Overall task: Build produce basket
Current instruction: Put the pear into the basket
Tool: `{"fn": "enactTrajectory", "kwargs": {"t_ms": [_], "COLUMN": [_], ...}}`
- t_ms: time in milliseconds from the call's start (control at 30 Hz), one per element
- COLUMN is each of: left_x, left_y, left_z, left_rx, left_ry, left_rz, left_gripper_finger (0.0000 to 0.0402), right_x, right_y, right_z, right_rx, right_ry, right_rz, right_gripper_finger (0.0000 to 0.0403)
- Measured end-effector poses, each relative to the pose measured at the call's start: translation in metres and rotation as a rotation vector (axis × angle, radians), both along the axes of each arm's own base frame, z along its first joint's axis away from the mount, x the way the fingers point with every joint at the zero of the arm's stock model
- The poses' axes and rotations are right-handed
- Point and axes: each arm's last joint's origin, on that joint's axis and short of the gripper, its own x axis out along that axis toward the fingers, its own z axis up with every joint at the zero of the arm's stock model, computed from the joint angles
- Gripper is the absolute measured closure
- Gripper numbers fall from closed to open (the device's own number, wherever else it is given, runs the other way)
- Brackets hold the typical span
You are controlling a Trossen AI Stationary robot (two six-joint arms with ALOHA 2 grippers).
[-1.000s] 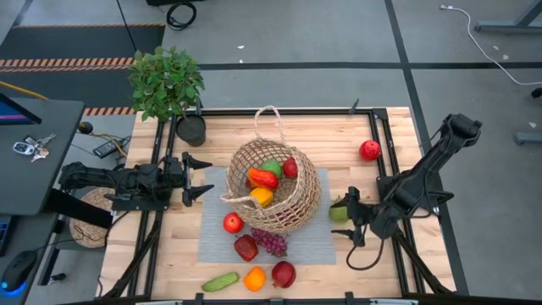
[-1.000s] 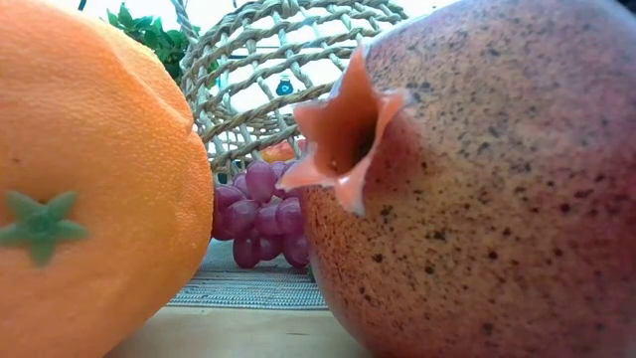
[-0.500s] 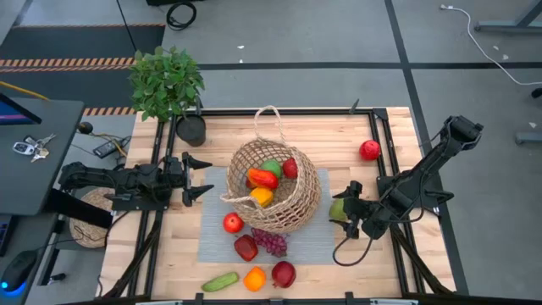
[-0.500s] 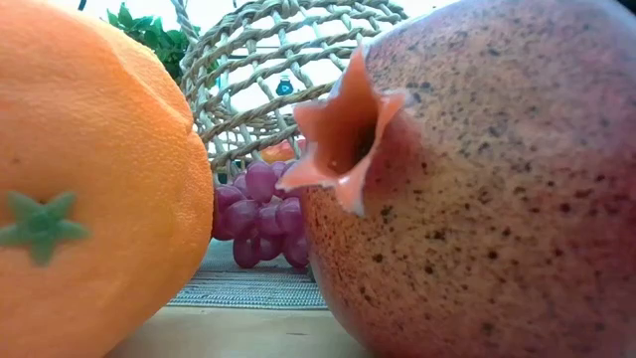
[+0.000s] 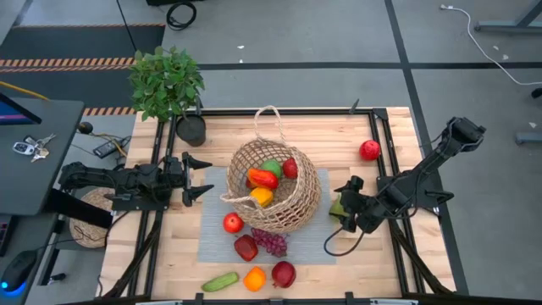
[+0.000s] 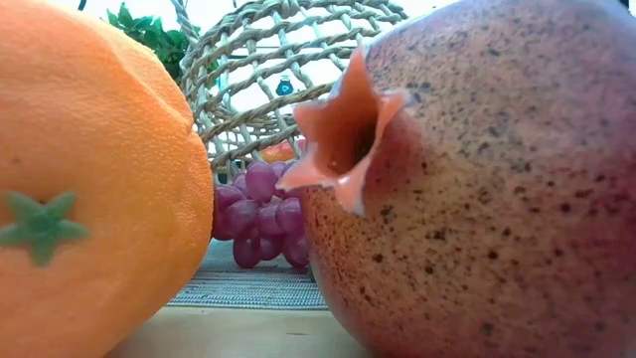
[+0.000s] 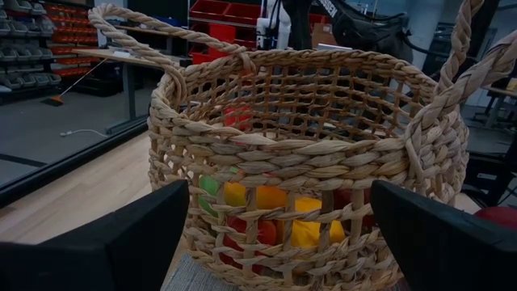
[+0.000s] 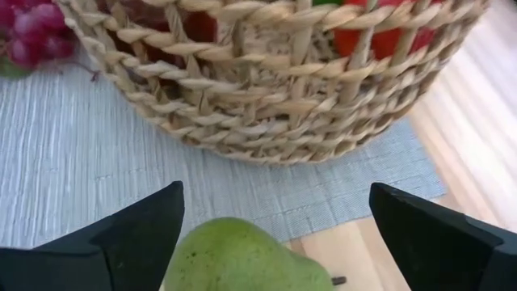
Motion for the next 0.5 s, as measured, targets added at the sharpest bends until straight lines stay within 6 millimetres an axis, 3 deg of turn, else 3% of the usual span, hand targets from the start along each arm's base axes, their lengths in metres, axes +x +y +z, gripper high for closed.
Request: {"fn": "enactTrajectory", "kwargs": {"t_ms": [500], "left_x": [0.0000], "left_y": [0.0000], "left_z": [0.0000], "left_rx": [0.000], "left_ry": [0.000], "left_rz": [0.000], "left_gripper_finger": [0.0010], "right_x": [0.0053], "right_y": [0.0010], "right_z": [-0.0084], "right_rx": [0.001], "right_ry": [0.061], "right_rz": [0.023], "right_gripper_finger": [0.0004]}}
